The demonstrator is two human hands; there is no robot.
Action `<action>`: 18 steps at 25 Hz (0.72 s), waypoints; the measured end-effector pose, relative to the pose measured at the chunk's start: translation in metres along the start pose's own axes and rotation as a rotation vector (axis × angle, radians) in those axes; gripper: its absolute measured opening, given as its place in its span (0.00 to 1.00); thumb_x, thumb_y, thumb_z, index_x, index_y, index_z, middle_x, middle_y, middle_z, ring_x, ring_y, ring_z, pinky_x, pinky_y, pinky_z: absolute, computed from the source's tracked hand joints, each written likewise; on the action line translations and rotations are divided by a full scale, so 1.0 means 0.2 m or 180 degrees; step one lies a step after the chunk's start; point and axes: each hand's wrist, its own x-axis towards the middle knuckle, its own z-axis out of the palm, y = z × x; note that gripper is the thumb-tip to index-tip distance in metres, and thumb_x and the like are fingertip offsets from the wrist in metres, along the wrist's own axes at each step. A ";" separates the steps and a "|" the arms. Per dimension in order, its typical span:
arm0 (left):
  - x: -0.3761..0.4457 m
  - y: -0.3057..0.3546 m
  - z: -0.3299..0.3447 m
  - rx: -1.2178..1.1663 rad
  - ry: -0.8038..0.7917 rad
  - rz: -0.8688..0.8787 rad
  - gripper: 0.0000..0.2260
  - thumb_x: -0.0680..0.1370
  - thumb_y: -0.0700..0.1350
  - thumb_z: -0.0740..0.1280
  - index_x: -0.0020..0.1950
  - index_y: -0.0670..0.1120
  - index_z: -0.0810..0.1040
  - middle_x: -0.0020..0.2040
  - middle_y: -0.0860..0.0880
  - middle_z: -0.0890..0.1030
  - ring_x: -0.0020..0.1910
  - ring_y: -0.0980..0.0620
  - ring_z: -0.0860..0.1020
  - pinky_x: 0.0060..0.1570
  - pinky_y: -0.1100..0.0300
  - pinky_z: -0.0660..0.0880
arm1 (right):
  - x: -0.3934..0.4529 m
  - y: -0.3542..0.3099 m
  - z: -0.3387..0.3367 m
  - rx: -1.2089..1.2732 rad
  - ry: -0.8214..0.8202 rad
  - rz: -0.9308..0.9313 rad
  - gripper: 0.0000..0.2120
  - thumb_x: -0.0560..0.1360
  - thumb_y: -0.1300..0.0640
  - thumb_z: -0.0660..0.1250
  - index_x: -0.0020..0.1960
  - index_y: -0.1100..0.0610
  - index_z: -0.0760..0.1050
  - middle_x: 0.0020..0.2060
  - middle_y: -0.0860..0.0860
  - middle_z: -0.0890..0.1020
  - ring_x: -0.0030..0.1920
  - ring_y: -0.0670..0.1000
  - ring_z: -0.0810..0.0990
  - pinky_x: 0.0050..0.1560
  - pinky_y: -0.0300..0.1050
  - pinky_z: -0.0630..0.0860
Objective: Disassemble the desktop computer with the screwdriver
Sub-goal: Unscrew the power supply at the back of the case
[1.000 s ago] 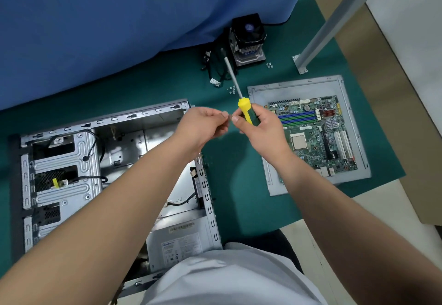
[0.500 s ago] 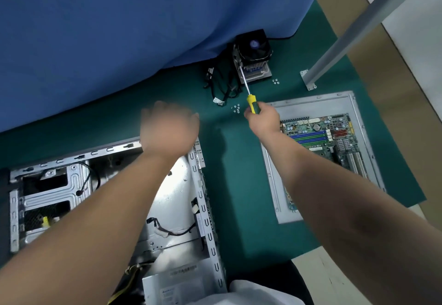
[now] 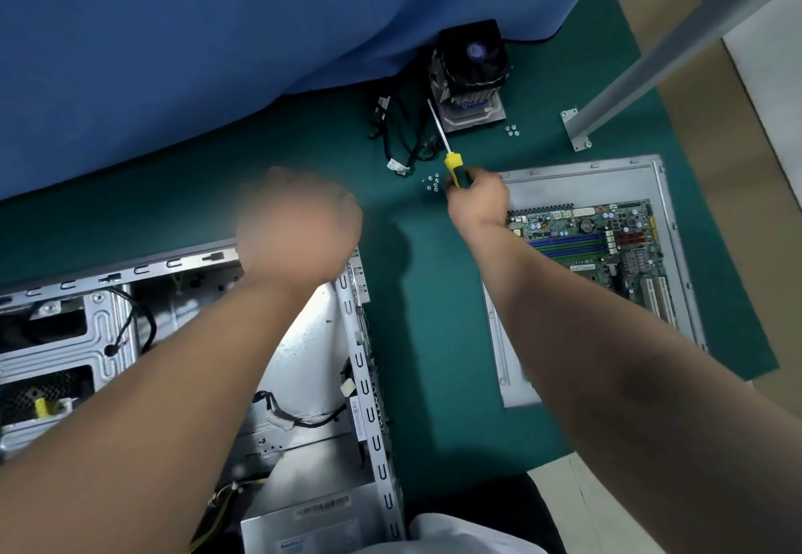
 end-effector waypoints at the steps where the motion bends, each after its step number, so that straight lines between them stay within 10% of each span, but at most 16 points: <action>1: 0.00 0.00 0.00 0.0001 0.0009 0.0000 0.19 0.79 0.56 0.55 0.49 0.52 0.85 0.49 0.50 0.85 0.56 0.42 0.75 0.54 0.48 0.66 | 0.00 0.00 0.00 -0.0018 -0.0020 -0.0022 0.05 0.78 0.52 0.68 0.47 0.51 0.82 0.44 0.57 0.82 0.43 0.59 0.76 0.40 0.43 0.67; 9: 0.00 0.01 -0.01 -0.0084 -0.0047 0.0044 0.21 0.79 0.59 0.54 0.50 0.52 0.85 0.48 0.51 0.85 0.56 0.44 0.75 0.54 0.48 0.67 | -0.22 0.08 -0.15 0.0297 0.0018 -0.0228 0.11 0.79 0.48 0.69 0.52 0.55 0.75 0.36 0.50 0.76 0.40 0.56 0.76 0.40 0.46 0.67; 18: -0.20 -0.09 -0.12 -0.1582 0.0095 0.0555 0.16 0.79 0.56 0.61 0.61 0.50 0.80 0.63 0.52 0.80 0.68 0.43 0.69 0.65 0.46 0.64 | -0.66 0.43 -0.31 -0.0595 0.0052 0.0293 0.19 0.83 0.50 0.63 0.67 0.61 0.73 0.61 0.60 0.77 0.61 0.62 0.76 0.62 0.55 0.75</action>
